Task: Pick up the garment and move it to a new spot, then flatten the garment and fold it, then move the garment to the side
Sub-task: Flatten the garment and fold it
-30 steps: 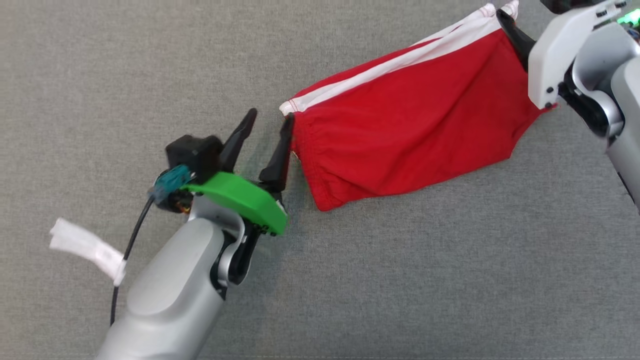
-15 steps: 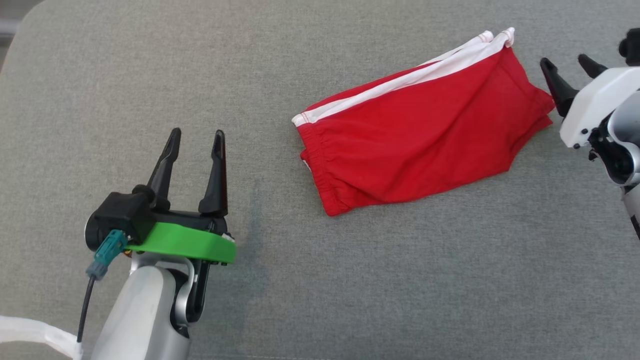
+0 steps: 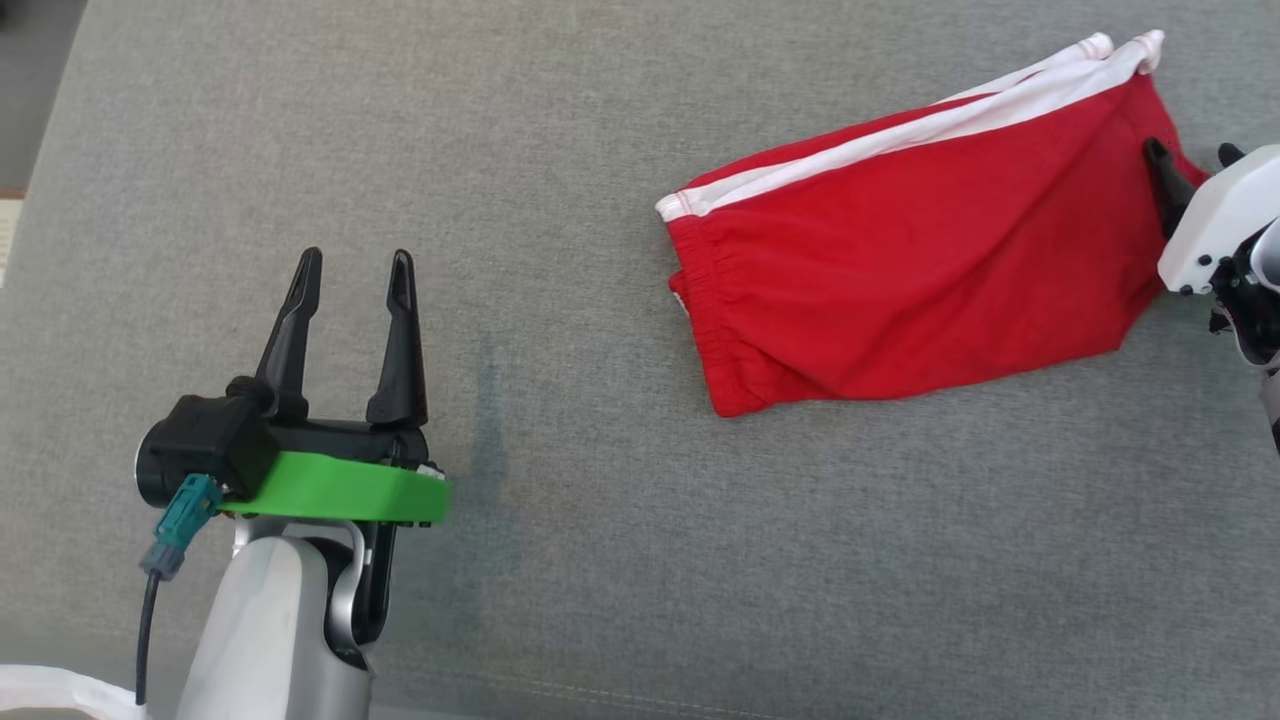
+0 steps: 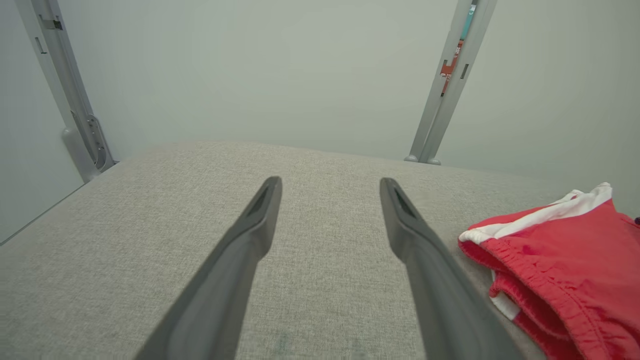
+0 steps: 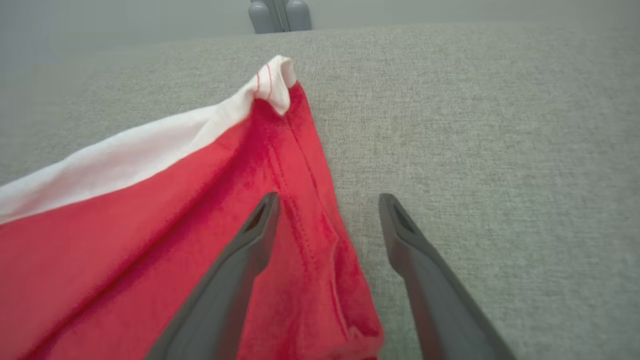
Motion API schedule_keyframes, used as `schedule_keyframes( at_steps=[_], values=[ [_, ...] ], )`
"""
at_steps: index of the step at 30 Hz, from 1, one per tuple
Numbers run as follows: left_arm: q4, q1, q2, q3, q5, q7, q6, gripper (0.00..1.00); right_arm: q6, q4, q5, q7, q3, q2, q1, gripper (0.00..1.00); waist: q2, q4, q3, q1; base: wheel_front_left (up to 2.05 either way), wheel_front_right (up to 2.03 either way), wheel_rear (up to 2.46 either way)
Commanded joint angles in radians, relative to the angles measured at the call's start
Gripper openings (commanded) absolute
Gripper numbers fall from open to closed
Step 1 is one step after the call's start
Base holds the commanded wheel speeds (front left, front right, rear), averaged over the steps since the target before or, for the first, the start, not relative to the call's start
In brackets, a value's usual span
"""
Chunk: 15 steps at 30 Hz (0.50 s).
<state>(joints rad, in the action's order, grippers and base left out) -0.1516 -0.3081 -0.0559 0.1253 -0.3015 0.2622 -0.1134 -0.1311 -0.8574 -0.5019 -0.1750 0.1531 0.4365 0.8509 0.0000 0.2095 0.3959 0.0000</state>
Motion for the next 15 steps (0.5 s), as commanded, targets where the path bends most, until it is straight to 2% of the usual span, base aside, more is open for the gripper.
schedule_keyframes(
  at_steps=[1, 8, 9, 10, 12, 15],
  values=[
    [0.004, 0.008, 0.002, -0.007, 0.008, 0.003, -0.005, 1.00, 0.001, -0.021, 0.016, -0.004, -0.008, -0.007, 0.017, 1.00, 0.0000, 0.026, 0.025, 0.0000, 0.00, 0.00, 0.00],
    [0.005, 0.013, 0.005, -0.013, 0.008, 0.003, -0.013, 1.00, -0.001, -0.094, 0.059, -0.054, 0.014, -0.058, 0.017, 1.00, 0.0000, 0.037, 0.030, 0.0000, 0.00, 0.00, 0.00],
    [0.005, 0.015, 0.005, -0.012, 0.004, 0.003, -0.014, 1.00, -0.002, -0.098, 0.057, -0.073, 0.029, -0.065, 0.005, 0.91, 0.0000, 0.037, 0.028, 0.0000, 0.00, 0.00, 0.00],
    [0.005, 0.016, 0.005, -0.011, 0.001, 0.003, -0.014, 1.00, -0.003, -0.097, 0.048, -0.087, 0.043, -0.073, -0.006, 0.48, 0.0000, 0.036, 0.026, 0.0000, 0.00, 0.00, 0.00],
    [0.005, 0.022, 0.005, -0.009, -0.003, 0.003, -0.015, 1.00, -0.004, -0.084, 0.030, -0.113, 0.076, -0.080, -0.033, 0.00, 0.0000, 0.034, 0.021, 0.0000, 0.00, 0.00, 0.00],
    [0.002, 0.021, 0.005, -0.009, -0.001, 0.003, -0.016, 1.00, -0.002, -0.066, 0.014, -0.113, 0.098, -0.057, -0.050, 0.00, 0.0000, 0.028, 0.015, 0.0000, 0.00, 0.00, 0.00]
  ],
)
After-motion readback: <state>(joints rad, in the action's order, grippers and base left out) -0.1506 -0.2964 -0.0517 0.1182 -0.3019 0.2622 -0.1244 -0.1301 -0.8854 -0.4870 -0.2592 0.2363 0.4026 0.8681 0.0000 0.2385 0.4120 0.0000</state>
